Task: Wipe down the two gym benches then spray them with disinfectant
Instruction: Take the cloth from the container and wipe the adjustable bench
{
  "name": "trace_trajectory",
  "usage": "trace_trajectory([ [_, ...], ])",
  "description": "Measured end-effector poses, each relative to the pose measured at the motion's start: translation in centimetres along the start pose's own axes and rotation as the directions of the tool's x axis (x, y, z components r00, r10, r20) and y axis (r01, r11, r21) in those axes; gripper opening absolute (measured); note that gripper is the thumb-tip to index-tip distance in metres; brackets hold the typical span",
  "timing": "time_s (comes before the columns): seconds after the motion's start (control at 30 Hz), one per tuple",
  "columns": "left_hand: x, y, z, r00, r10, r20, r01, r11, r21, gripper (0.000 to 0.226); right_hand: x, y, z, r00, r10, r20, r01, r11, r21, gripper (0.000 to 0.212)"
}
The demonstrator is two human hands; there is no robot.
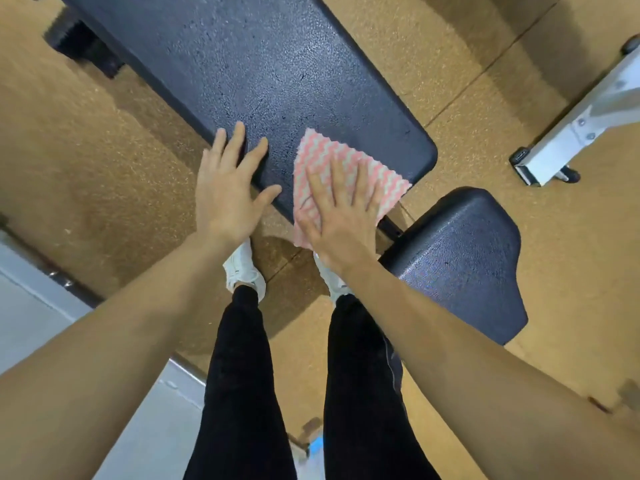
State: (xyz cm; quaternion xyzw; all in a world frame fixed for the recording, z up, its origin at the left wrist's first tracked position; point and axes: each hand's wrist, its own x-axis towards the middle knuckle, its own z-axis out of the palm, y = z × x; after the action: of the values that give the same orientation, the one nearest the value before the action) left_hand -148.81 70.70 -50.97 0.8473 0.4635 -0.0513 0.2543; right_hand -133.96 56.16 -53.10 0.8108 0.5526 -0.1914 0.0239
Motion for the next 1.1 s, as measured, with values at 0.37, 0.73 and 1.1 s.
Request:
trace_trajectory([
  [0.37, 0.3, -1.9, -0.6, 0.99, 0.13, -0.048, -0.121, 0.979, 0.162, 0.064, 0.6, 0.1, 0.0, 0.999, 0.034, -0.03, -0.035, 0.999, -0.02, 0.067],
  [0.73, 1.2, -3.1, -0.8, 0.97, 0.219, -0.104, -0.21, 0.974, 0.087, 0.055, 9.2, 4.8, -5.0, 0.936, 0.352, -0.031, -0.352, 0.936, -0.013, 0.072],
  [1.1, 6.0, -6.4, -5.4, 0.971, 0.17, -0.167, -0.185, 0.979, -0.08, 0.033, 6.3, -7.2, -1.0, 1.0, -0.011, 0.002, 0.011, 0.998, -0.055, 0.071],
])
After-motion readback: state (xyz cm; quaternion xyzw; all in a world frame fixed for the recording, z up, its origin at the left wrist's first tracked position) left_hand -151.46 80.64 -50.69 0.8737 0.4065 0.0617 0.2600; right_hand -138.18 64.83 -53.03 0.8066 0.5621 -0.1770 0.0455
